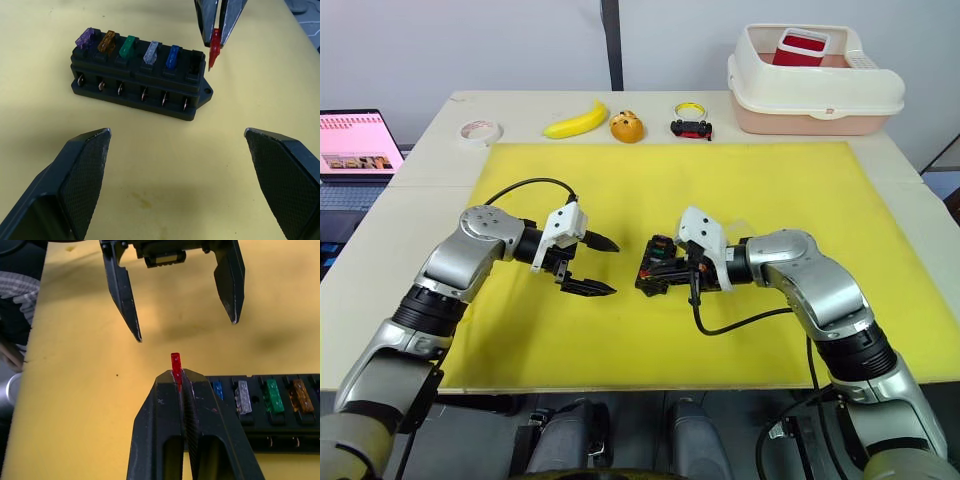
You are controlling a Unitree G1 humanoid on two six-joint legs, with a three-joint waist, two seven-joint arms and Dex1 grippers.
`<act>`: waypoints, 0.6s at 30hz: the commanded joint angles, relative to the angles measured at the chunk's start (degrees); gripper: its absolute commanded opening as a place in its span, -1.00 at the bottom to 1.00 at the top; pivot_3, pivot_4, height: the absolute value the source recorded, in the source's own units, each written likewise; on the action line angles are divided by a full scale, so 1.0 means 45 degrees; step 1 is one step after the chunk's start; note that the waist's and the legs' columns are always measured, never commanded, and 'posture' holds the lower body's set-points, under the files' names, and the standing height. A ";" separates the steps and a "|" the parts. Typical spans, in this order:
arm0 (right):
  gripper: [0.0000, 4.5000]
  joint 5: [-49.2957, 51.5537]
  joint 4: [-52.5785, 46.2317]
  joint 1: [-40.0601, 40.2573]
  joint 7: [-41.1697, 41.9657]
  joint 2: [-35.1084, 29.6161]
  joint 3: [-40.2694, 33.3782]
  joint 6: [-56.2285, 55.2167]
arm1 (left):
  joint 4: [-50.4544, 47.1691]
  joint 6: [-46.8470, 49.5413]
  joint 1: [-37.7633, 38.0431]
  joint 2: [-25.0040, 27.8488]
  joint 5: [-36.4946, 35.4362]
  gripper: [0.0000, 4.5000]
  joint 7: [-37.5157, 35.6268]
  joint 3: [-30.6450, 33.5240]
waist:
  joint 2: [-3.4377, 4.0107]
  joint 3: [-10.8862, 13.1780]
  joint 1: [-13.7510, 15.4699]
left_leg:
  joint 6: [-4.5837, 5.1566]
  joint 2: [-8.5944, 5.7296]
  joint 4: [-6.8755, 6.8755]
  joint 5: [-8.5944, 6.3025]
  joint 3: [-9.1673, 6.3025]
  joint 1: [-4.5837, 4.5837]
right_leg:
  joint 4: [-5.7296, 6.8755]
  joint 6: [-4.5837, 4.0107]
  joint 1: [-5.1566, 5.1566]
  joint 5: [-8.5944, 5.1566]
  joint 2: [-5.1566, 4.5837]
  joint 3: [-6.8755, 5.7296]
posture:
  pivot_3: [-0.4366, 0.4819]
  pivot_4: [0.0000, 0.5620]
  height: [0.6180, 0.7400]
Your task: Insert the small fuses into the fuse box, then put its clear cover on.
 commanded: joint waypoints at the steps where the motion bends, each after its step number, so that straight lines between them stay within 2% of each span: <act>1: -0.97 -0.0057 -0.0281 -0.0049 -0.0112 -0.0093 -0.0239 -0.0473 | -0.0179 -0.0204 -0.0263 0.0020 -0.0091 1.00 -0.0043 -0.0027 | 0.0000 0.0000 -0.0003 | 0.0000 0.0000 0.0000 0.0000 0.0000 0.0000 | 0.0000 0.0000 0.0000 0.0000 0.0000 0.0000 | -0.05 -0.47 0.98; 18: -0.97 -0.0319 0.0019 0.0229 -0.0133 -0.0215 -0.0184 -0.1200 | -0.0530 -0.0312 -0.0070 0.0100 -0.0188 1.00 -0.0345 -0.0241 | 0.0000 0.0000 0.0002 | 0.0000 0.0000 0.0000 0.0000 -0.0001 0.0000 | 0.0000 0.0000 0.0000 0.0000 0.0001 0.0000 | -0.05 -0.47 0.98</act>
